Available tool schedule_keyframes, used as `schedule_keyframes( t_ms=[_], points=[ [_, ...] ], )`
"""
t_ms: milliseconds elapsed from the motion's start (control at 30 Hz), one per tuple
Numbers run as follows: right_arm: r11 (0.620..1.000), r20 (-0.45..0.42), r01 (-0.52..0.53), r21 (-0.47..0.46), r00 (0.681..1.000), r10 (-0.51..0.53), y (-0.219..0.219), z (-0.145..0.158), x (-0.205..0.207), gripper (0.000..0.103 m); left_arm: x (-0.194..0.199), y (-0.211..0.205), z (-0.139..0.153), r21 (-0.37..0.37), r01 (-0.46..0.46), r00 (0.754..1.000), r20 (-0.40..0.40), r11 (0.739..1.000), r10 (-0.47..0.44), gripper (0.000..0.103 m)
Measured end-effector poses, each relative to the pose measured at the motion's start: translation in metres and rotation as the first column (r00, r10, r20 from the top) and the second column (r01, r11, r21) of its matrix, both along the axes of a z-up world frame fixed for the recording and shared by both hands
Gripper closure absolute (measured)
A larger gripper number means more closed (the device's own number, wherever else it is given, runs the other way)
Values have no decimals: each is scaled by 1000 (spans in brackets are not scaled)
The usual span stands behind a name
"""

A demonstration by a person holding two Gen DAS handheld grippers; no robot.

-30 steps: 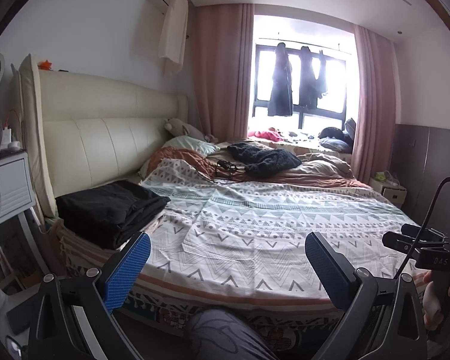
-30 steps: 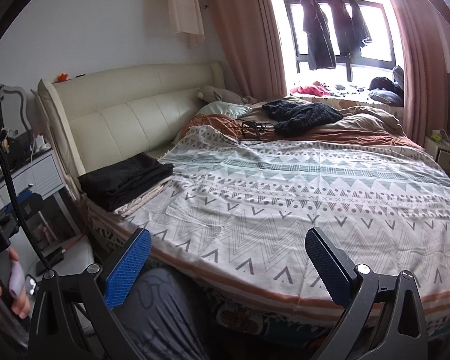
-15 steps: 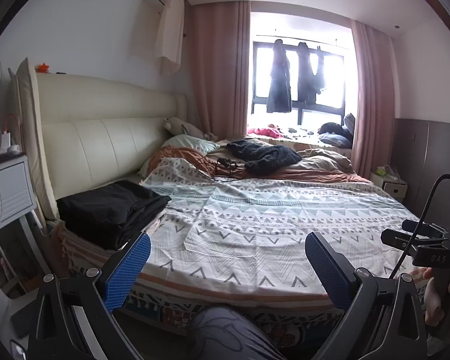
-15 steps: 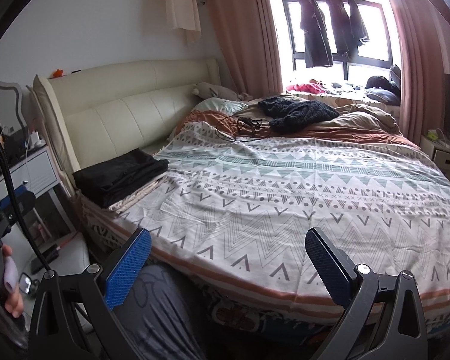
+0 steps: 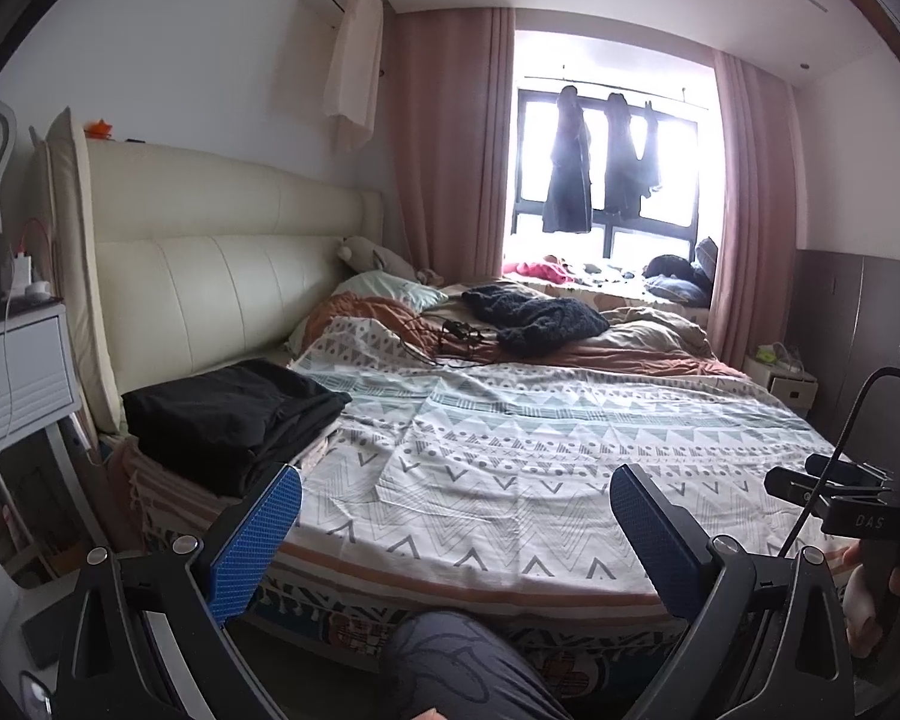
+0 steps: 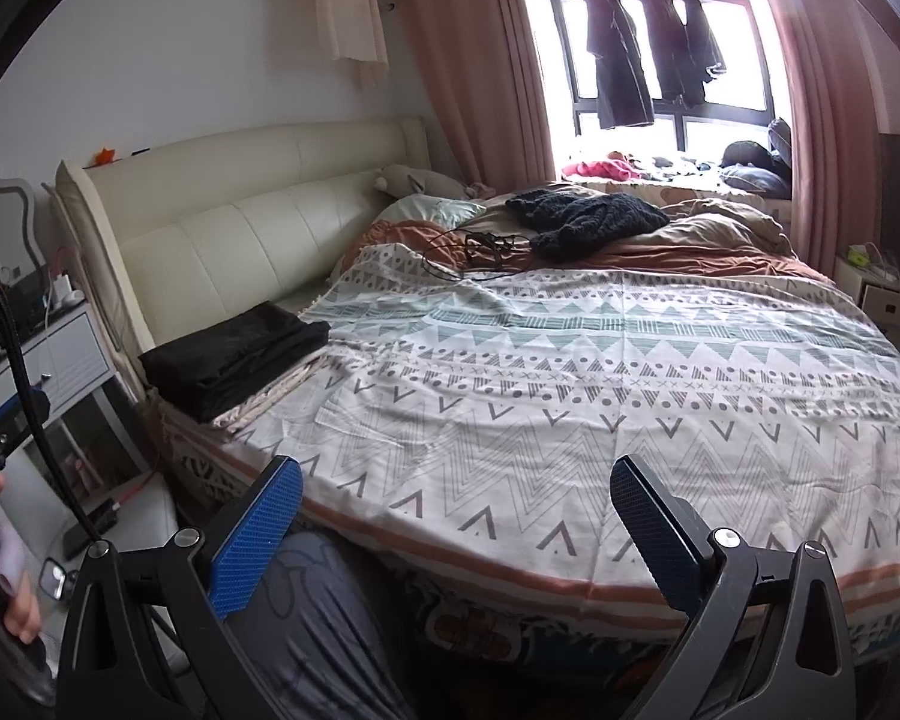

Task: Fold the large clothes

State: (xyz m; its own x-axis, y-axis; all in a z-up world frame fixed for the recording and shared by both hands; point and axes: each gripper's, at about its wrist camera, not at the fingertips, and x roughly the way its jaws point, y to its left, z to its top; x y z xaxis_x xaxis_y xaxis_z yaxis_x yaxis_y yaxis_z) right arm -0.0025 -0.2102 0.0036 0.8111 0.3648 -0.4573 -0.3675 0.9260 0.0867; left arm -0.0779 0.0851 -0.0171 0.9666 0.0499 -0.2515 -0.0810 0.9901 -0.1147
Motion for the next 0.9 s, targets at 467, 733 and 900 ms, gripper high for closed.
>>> schedule_keyframes(
  t_ms=[467,733,900],
  points=[
    [1000,-16,2,1,1000,-2,4,-4,-3,0,-6,2,-3,-4,11,1000,-8,1000,-11,0],
    [1000,-32,7,5,999,-7,4,-4,-7,0,-12,9,-4,-27,-3,1000,-3,1000,3,0],
    [1000,-37,-1,-14,999,1,3,1,-7,0,-6,15,-2,-40,-22,1000,-4,999,22,0]
  ],
)
